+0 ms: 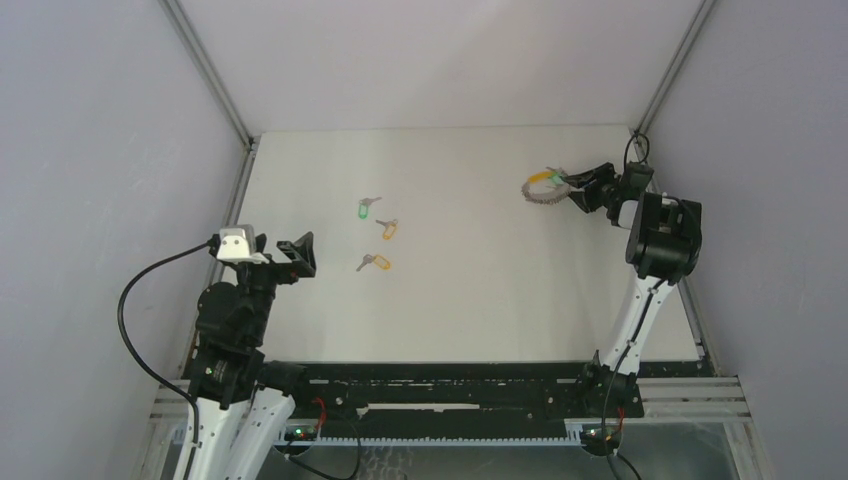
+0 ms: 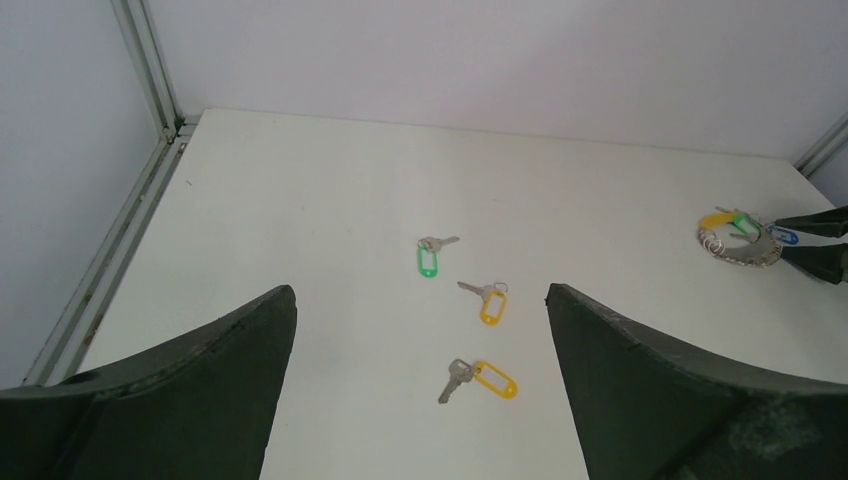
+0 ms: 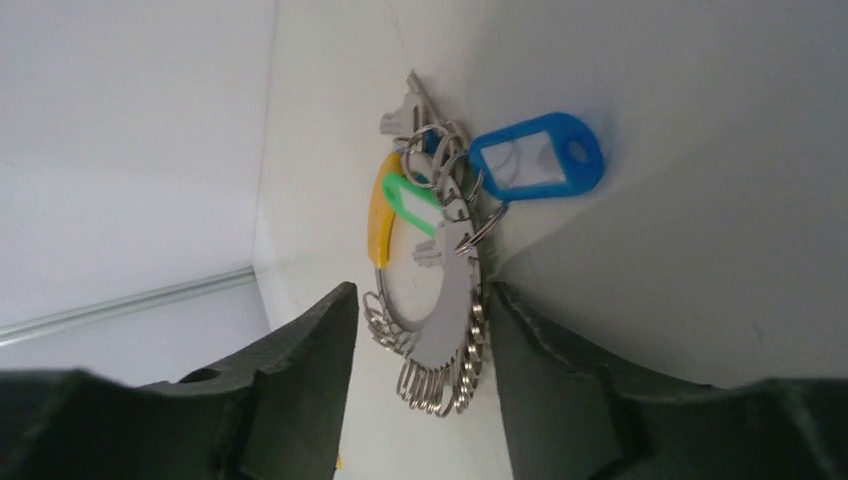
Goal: Put the keys on the keyring
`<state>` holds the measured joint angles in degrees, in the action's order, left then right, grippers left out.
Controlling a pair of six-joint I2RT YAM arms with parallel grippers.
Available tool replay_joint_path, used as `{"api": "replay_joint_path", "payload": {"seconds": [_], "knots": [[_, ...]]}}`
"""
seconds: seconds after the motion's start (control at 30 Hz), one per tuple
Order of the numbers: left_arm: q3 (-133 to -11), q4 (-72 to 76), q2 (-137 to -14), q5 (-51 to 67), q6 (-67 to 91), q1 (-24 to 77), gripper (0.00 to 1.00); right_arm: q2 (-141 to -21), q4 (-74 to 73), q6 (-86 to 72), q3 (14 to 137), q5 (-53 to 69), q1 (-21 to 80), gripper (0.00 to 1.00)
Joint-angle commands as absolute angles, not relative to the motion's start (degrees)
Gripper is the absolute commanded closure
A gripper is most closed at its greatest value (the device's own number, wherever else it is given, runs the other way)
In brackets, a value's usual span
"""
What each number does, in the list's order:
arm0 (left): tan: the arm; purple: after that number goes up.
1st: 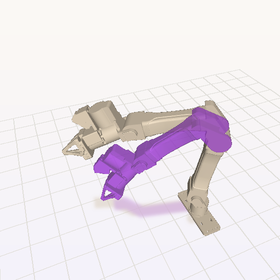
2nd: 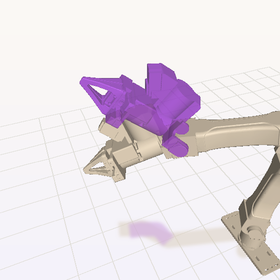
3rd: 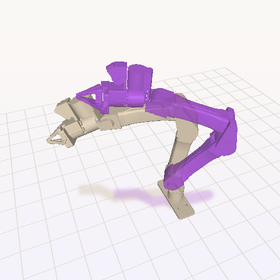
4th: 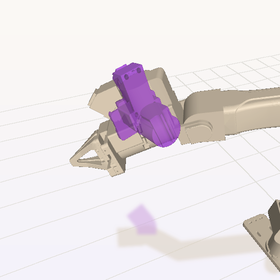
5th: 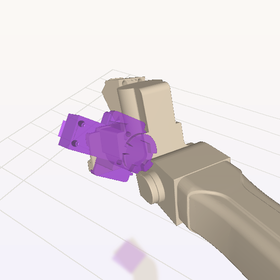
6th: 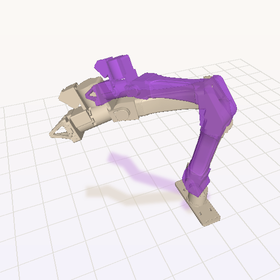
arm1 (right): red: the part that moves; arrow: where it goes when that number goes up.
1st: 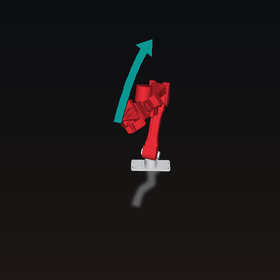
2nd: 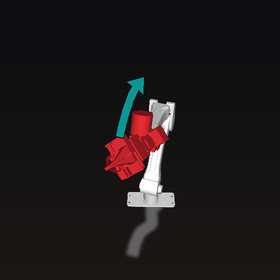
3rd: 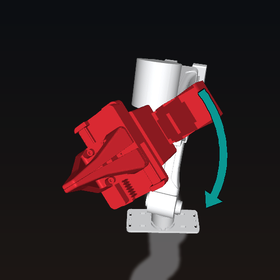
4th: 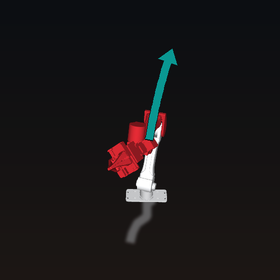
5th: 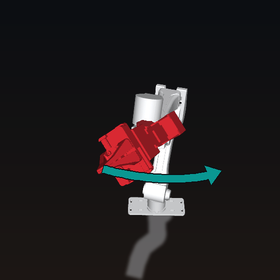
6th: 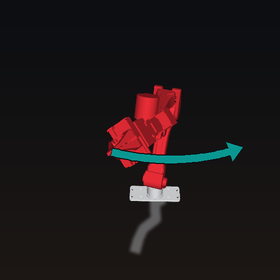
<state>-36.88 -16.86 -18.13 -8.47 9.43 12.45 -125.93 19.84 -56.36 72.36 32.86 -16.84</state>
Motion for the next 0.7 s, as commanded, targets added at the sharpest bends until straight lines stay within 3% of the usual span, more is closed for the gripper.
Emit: {"api": "replay_joint_path", "payload": {"seconds": [0.0,0.2,0.37,0.67], "knots": [[-36.4,-15.0,-18.7,-7.2,8.4,12.1,0.00,-128.6,21.6,-59.0,73.3,32.3,-16.4,0.55],[-36.4,-15.0,-18.2,-7.0,8.4,12.1,0.00,-127.7,21.9,-57.2,73.8,34.2,-16.4,0.85],[-36.2,-14.8,-17.0,-5.5,8.4,12.1,0.00,-123.7,18.6,-52.4,73.6,35.8,-15.6,1.00],[-35.6,-14.0,-15.6,-1.2,9.1,12.1,0.00,-111.0,5.9,-38.5,70.9,36.5,-12.3,1.00]]}}
